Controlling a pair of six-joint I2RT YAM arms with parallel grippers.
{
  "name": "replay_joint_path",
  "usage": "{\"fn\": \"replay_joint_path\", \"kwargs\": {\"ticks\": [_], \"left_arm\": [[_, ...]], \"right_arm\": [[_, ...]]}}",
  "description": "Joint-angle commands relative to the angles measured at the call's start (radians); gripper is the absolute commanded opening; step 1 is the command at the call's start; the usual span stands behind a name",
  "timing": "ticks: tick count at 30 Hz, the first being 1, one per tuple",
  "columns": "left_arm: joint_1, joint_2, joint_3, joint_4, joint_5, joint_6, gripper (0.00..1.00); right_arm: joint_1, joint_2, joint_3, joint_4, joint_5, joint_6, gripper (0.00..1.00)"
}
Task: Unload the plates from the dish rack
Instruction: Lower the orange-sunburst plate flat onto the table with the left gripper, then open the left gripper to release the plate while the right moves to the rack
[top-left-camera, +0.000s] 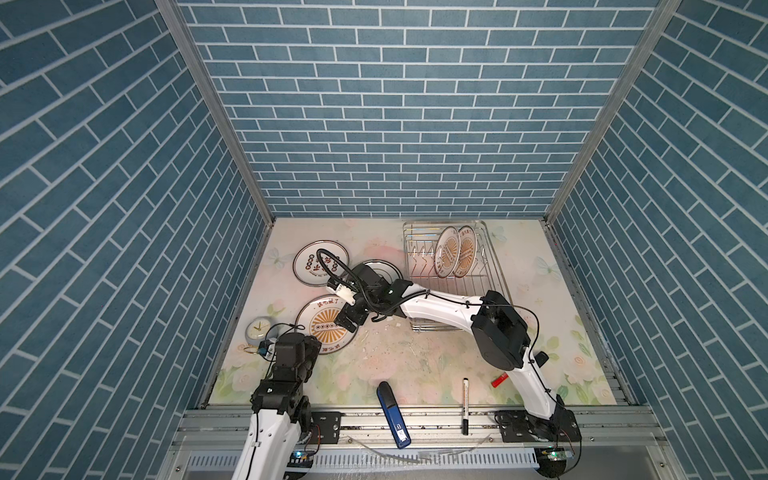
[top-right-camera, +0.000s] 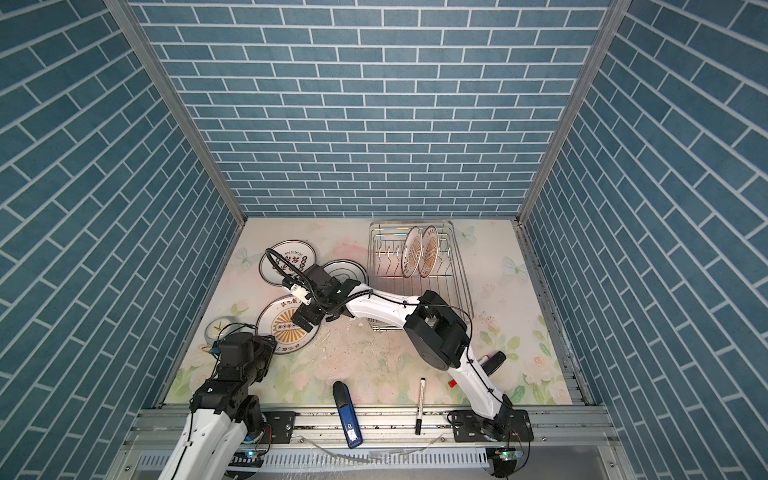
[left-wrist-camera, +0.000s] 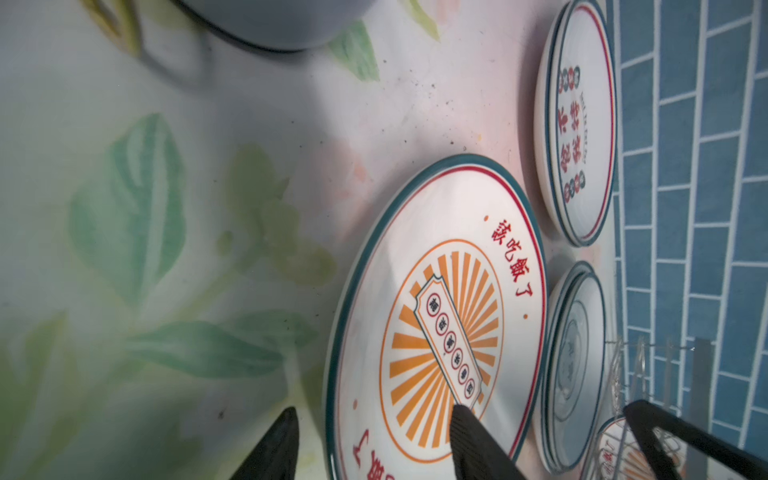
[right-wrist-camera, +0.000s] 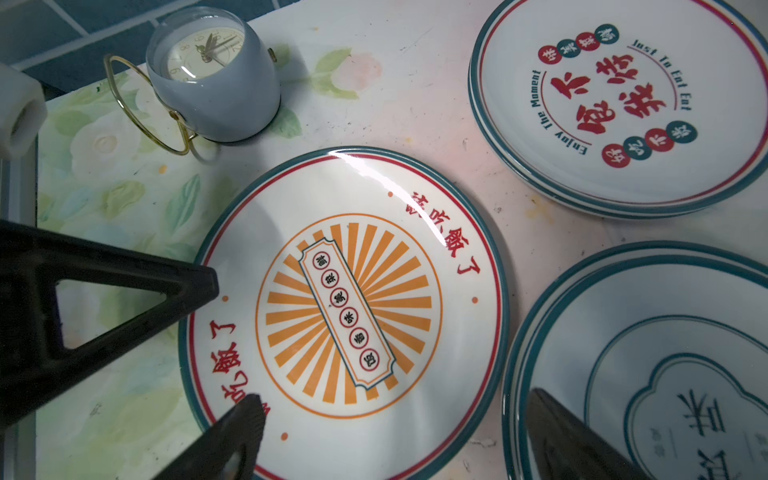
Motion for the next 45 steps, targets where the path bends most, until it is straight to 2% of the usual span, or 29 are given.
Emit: {"fn": "replay_joint_path", "kwargs": {"ticks": [1, 4, 9, 10, 11, 14, 19, 27, 35, 39, 45], "left_arm": [[0.007, -0.032, 0.023, -0.087, -0.039, 0.025, 0.72], [0.007, -0.074, 0.035, -0.107, -0.048, 0.034, 0.81], [0.007, -0.111, 0.077, -0.155, -0.061, 0.056, 0.90], [0.006, -0.118, 0.089, -0.165, -0.066, 0.071, 0.97], [0.007, -0.125, 0.098, -0.174, -0.070, 0.084, 0.99], [0.007, -0.154, 0.136, -0.208, -0.080, 0.105, 1.00], [0.006, -0.197, 0.156, -0.133, -0.035, 0.212, 1.00], [0.005, -0.196, 0.153, 0.079, 0.147, 0.292, 1.00], [-0.010, -0.126, 0.101, 0.412, 0.362, 0.324, 1.00], [-0.097, -0.051, 0.111, 0.505, 0.350, 0.364, 1.00], [-0.352, 0.102, 0.187, 0.575, 0.184, 0.492, 1.00]], "right_arm": [[0.010, -0.010, 0.030, -0.018, 0.016, -0.036, 0.99], [0.010, -0.012, 0.031, -0.018, 0.022, -0.040, 0.99], [0.014, -0.061, 0.015, -0.016, 0.035, -0.041, 0.99], [0.013, -0.071, 0.004, -0.011, 0.047, -0.038, 0.99], [0.013, -0.084, -0.008, -0.002, 0.054, -0.037, 0.99], [0.014, -0.139, -0.065, 0.036, 0.068, -0.037, 0.99], [0.014, -0.246, -0.173, 0.101, 0.069, -0.041, 0.99], [0.011, -0.412, -0.320, 0.166, 0.203, -0.054, 0.99], [-0.029, -0.536, -0.412, 0.175, 0.312, -0.017, 0.99], [-0.081, -0.589, -0.448, 0.169, 0.325, 0.025, 0.99], [-0.176, -0.684, -0.522, 0.176, 0.295, 0.087, 0.99]]}}
